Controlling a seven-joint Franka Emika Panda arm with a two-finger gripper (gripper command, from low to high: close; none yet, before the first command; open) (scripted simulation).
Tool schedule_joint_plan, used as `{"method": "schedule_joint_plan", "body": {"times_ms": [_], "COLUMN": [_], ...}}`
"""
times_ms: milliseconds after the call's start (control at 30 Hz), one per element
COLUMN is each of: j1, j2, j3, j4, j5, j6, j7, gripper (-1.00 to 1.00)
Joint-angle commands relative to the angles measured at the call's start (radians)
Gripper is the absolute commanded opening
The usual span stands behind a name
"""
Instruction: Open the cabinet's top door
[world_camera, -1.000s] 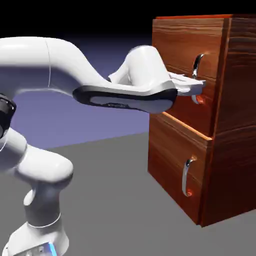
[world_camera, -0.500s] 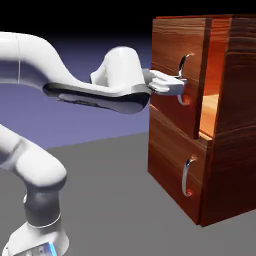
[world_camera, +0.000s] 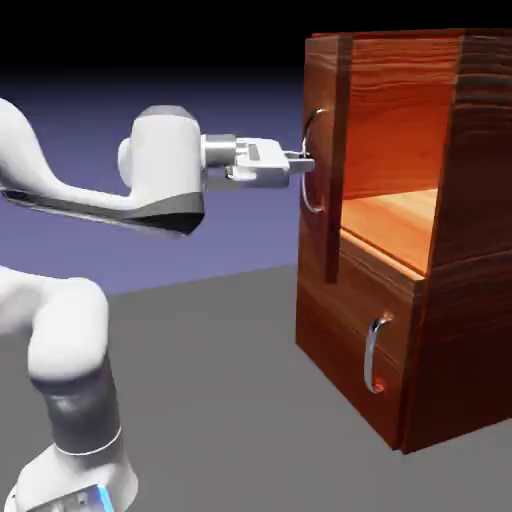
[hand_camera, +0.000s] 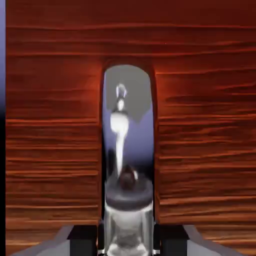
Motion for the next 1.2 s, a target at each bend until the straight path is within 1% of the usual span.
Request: {"method": "schedule_joint_plan", "body": {"times_ms": [0, 167, 300, 467, 633, 900, 1033, 1167], "j1": [-0.017, -0.044, -0.003, 0.093, 0.183, 0.239, 0.206, 0.128], "j2": [-0.019, -0.108, -0.182, -0.283, -0.351, -0.362, -0.334, -0.301], "j3": [0.016, 0.070, 0.108, 0.197, 0.338, 0.608, 0.744, 0.871], "j4": [-0.013, -0.077, -0.127, -0.174, -0.176, -0.075, 0.027, 0.162], "j5": [0.044, 0.262, 0.436, 0.652, 0.841, 1.096, 1.206, 1.299], "j6": [0.004, -0.023, -0.108, -0.296, -0.514, -0.862, -1.036, -1.208], "j7": [-0.030, -0.196, -0.333, -0.469, -0.538, -0.572, -0.575, -0.580], "gripper": [-1.00, -1.00, -1.00, -1.00, -1.00, -1.00, -1.00, -1.00]}}
